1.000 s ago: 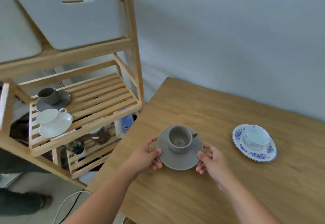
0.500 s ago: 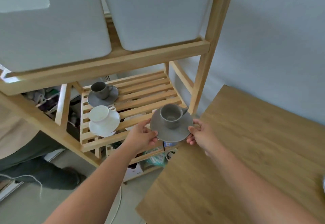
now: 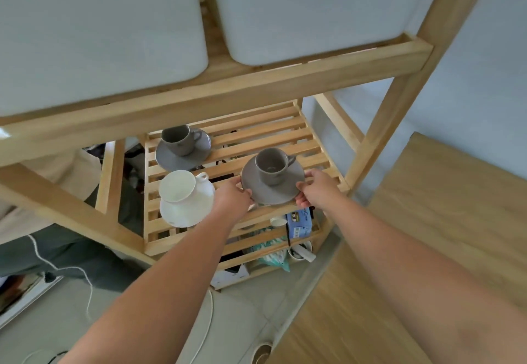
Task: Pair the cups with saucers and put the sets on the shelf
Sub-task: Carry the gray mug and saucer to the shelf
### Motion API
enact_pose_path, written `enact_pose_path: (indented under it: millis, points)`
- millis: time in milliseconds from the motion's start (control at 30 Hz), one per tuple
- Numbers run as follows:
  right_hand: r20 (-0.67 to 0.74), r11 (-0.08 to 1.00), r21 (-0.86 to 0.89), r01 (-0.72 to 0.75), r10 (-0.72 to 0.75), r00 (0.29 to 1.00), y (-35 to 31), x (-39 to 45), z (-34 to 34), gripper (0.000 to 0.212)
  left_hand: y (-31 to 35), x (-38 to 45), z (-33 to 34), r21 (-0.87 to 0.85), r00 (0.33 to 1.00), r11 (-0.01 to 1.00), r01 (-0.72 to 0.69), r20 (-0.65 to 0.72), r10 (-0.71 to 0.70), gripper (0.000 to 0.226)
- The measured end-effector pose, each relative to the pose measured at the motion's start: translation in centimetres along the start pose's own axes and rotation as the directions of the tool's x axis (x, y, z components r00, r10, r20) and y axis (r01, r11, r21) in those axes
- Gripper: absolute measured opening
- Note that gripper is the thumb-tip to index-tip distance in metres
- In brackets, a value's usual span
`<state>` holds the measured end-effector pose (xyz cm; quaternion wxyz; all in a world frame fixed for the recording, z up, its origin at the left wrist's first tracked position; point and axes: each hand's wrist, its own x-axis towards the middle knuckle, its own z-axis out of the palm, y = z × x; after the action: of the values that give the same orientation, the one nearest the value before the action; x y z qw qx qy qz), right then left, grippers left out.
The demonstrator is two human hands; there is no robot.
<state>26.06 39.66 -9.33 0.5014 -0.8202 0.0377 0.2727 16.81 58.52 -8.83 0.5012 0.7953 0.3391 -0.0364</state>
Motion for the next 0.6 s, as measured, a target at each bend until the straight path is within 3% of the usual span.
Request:
enact_pose_path:
  millis: [200,300,433,533,600]
  points:
    - [-0.019,1.0,0.009,-0.005,0.005,1.0,-0.2,1.5,0.3,0.021,0.1,1.2,0.2,0.041,0.999,0.998,-0.047,-0.013,0.048,0.047]
    - [-0.037,1.0,-0.022,0.009,-0.01,0.999,0.0,1.6,0.3,0.026,0.2,1.1,-0.1,0.194,0.992,0.975,-0.109,-0.036,0.118,0.043]
    - [-0.088,0.902,-0.378,0.21,-0.261,0.961,0.6,1.5,-0.6,0.057,-0.3,0.2,-0.2,0.313,0.966,0.923,-0.222,-0.056,0.251,0.052]
    - [0.071,0.782,-0.514,0.352,-0.37,0.926,1.4,1.5,-1.4,0.089,-1.0,-0.8,0.8,0.517,0.936,0.8,-0.303,0.002,0.353,0.079]
    - [0.148,0.715,-0.578,0.394,-0.383,0.912,1.7,1.7,-1.5,0.094,-1.5,-1.0,1.6,0.622,0.931,0.717,-0.316,0.058,0.36,0.09]
